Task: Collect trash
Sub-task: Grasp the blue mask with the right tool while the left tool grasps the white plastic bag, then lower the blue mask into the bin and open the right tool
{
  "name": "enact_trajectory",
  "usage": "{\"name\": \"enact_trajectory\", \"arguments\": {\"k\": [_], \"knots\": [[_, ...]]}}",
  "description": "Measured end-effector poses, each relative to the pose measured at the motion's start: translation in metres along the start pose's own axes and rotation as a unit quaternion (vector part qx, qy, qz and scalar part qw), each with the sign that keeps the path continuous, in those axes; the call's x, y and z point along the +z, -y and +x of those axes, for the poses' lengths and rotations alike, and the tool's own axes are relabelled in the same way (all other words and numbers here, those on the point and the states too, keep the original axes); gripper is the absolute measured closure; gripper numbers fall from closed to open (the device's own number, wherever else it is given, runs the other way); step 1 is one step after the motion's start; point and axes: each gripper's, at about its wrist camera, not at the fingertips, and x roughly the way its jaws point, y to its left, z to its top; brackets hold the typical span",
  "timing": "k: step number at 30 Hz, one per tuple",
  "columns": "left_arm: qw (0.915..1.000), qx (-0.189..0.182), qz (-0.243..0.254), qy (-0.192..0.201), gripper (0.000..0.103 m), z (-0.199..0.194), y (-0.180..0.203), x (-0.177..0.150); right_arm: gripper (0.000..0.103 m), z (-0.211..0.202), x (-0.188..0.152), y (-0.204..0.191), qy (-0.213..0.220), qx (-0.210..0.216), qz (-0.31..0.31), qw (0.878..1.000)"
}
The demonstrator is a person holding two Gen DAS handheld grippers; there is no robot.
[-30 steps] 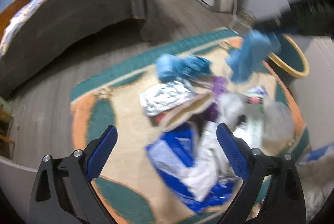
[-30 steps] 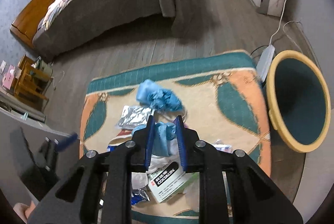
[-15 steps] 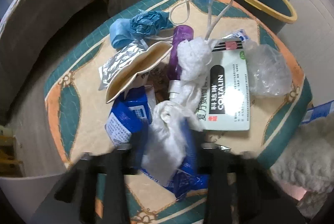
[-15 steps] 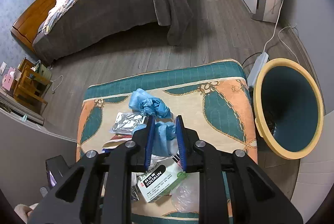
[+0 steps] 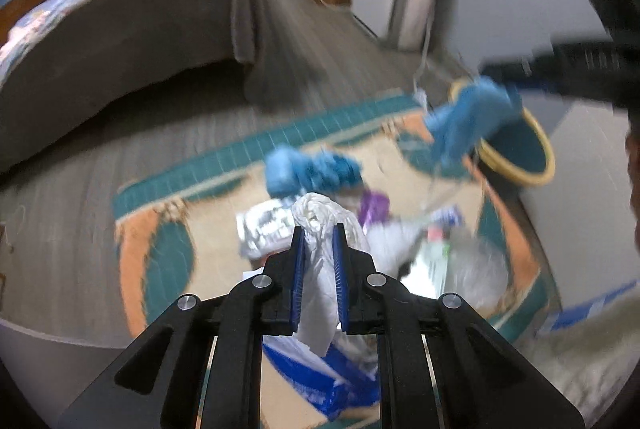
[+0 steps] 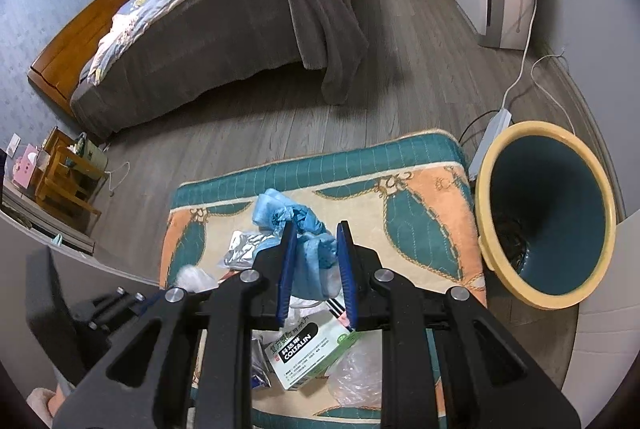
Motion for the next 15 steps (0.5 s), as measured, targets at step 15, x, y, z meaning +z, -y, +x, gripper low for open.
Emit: {"name": "enact_trajectory", "arguments": {"k": [15], "knots": [[0.9977,0.022,-0.036,0.052,0.088,-0.001,0.002,0.047,0.083,-0.017,0.007,0.053,0.028,-0.029,0.023,0.999]]}}
